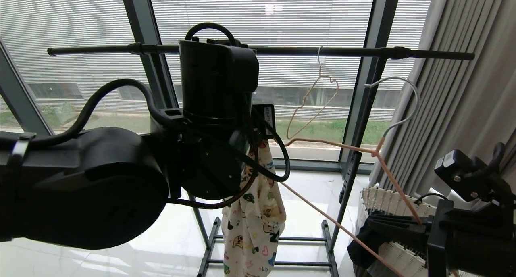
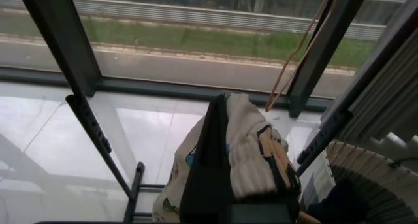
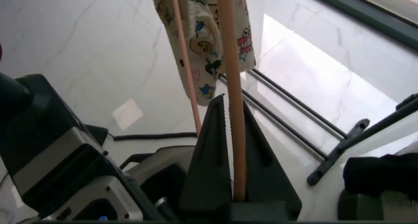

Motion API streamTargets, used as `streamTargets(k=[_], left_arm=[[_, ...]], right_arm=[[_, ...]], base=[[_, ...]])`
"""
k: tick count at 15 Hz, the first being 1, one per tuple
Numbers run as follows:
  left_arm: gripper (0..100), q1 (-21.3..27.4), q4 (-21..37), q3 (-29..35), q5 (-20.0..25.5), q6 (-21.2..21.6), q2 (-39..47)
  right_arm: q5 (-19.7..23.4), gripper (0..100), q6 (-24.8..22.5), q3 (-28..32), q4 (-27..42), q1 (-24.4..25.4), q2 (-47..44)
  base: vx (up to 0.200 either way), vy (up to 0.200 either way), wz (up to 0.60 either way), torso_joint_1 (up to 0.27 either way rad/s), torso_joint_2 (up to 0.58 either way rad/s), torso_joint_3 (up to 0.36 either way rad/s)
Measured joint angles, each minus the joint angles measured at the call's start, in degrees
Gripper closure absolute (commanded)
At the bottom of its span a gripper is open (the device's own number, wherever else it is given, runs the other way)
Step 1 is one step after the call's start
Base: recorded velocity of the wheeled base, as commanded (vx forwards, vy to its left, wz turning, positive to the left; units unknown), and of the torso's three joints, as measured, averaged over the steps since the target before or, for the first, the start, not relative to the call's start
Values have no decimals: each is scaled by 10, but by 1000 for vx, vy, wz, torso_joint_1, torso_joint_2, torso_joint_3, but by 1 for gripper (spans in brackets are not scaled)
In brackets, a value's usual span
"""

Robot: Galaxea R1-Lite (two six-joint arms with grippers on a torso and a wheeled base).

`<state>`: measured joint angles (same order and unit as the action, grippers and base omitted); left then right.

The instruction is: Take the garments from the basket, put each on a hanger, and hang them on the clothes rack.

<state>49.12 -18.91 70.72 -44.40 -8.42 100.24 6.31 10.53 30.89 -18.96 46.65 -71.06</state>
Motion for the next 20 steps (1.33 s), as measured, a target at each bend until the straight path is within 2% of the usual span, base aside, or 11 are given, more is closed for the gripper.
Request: streamTargets(k=[5,8,12,15,18,20], left_arm=[[100,23,0,6,-19,-2,2],[100,41,2,29,-19,-34,5],[100,43,4,46,-19,-38,1],[100,16,4,46,-21,-34,-5],[100,-33,5,45,-89,12,-7],[100,-49,5,44,-99,15,-7]], right_arm=[[-24,100,16,52,-47,15,-82],[-34,100,23,79,-73,26,-133],[-57,100,35,101,-82,30,-181],[-84,100,45,103,-82,30,-195],[-119,100,63,103,-82,25,-196],[-129,100,64,104,-82,21,-194]], base=[[0,0,0,0,0,0],[0,0,0,0,0,0],[0,0,0,0,0,0],[0,0,0,0,0,0],[0,0,0,0,0,0],[0,0,0,0,0,0]])
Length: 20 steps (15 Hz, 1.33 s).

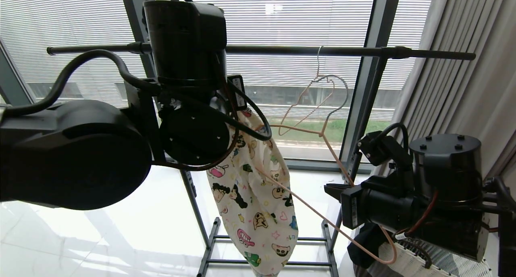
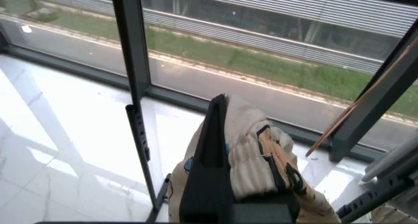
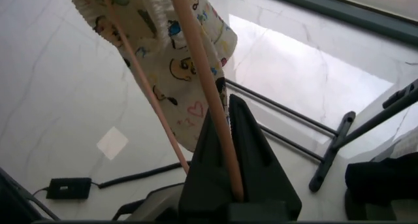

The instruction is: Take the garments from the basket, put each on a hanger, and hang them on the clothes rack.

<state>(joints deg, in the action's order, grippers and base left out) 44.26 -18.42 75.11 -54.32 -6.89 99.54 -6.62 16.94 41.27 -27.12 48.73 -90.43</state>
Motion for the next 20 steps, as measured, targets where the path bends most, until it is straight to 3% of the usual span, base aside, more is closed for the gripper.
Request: streamTargets(k=[2,6,8,14,20], left_arm=[[100,5,0,0,-1,1,-1],[100,62,0,1,0,-4,-1],[100,80,0,9,0,-24,3],[100,92,1,44,0,-39,12],[100,114,1,55,0,-40,12]], right_arm=[[-6,100,0,3,0,-6,1],[-7,100,0,27,0,-11,-7],[-8,100,0,37,0,-1,-14],[-8,100,2,48,-31,34,-41],[-8,100,3,105,-40,47,-79]], base=[[0,0,0,0,0,0],[0,0,0,0,0,0],[0,0,0,0,0,0],[0,0,0,0,0,0],[0,0,0,0,0,0]])
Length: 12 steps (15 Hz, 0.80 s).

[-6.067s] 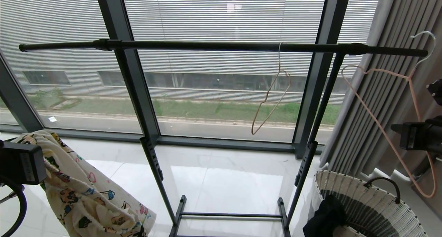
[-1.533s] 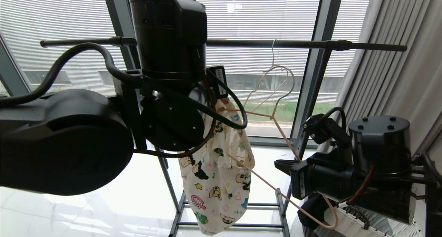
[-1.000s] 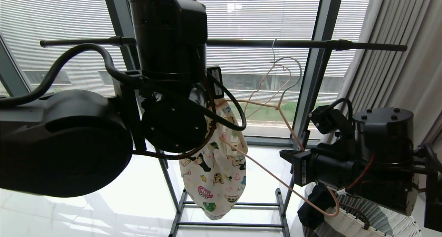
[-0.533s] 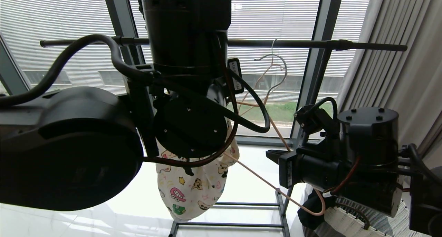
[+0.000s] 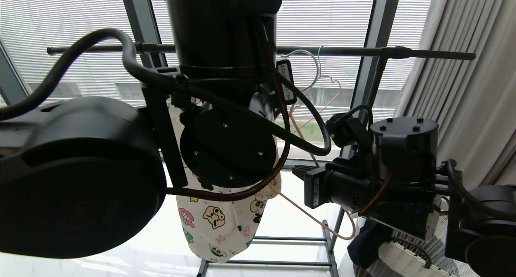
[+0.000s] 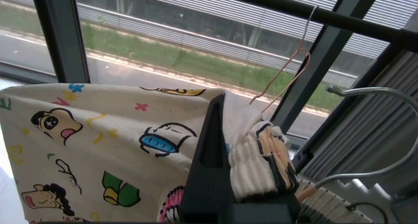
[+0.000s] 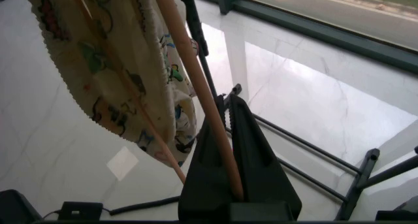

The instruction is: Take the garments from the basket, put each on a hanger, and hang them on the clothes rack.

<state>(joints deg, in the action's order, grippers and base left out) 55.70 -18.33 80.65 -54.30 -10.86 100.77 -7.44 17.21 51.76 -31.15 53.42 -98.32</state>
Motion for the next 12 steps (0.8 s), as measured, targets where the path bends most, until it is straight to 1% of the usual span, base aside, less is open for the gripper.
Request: streamTargets(k=[3,5,6,7,10,12], left_arm=[[100,7,1,4,0,-3,-5],[100,7,6,-11,0,-2,-14],[100,5,7,-22,0,-2,-21],[100,4,9,-42,1,-1,-32],[100,1,8,-107,9,0,-73],[100,0,9,-139,39,1,-96]], right_arm=[[0,100,0,21,1,7,-20],[-2,100,0,24,1,7,-26],[-15,100,0,24,1,7,-28],[-25,100,0,25,1,6,-29],[-30,100,0,25,-6,6,-30],[-30,100,-1,25,-14,8,-30]], base=[[0,0,0,0,0,0],[0,0,0,0,0,0],[0,0,0,0,0,0],[0,0,0,0,0,0],[0,0,0,0,0,0],[0,0,0,0,0,0]])
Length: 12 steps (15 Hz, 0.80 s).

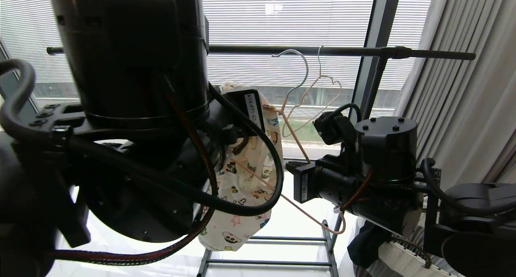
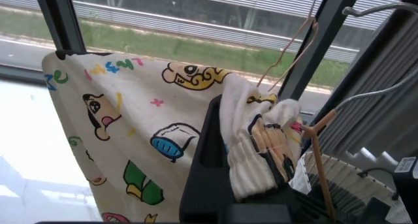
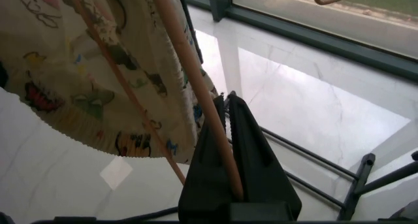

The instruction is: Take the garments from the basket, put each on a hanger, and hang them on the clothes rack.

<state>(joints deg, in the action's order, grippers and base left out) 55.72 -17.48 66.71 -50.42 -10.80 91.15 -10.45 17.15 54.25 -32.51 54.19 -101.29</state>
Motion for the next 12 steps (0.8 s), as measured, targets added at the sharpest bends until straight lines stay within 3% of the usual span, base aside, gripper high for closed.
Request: streamTargets(k=[5,6,12], left_arm=[[100,0,-3,3,28,-2,-16],[0,0,-4,5,28,-2,-17],[0,-7,-1,28,28,0,-19]], right_arm=[[-1,100,-2,0,-2,11,2],[-1,100,-4,0,-2,12,2],[-5,100,-18,-2,-24,17,8]], base=[[0,0,0,0,0,0],[0,0,0,0,0,0],[0,0,0,0,0,0]])
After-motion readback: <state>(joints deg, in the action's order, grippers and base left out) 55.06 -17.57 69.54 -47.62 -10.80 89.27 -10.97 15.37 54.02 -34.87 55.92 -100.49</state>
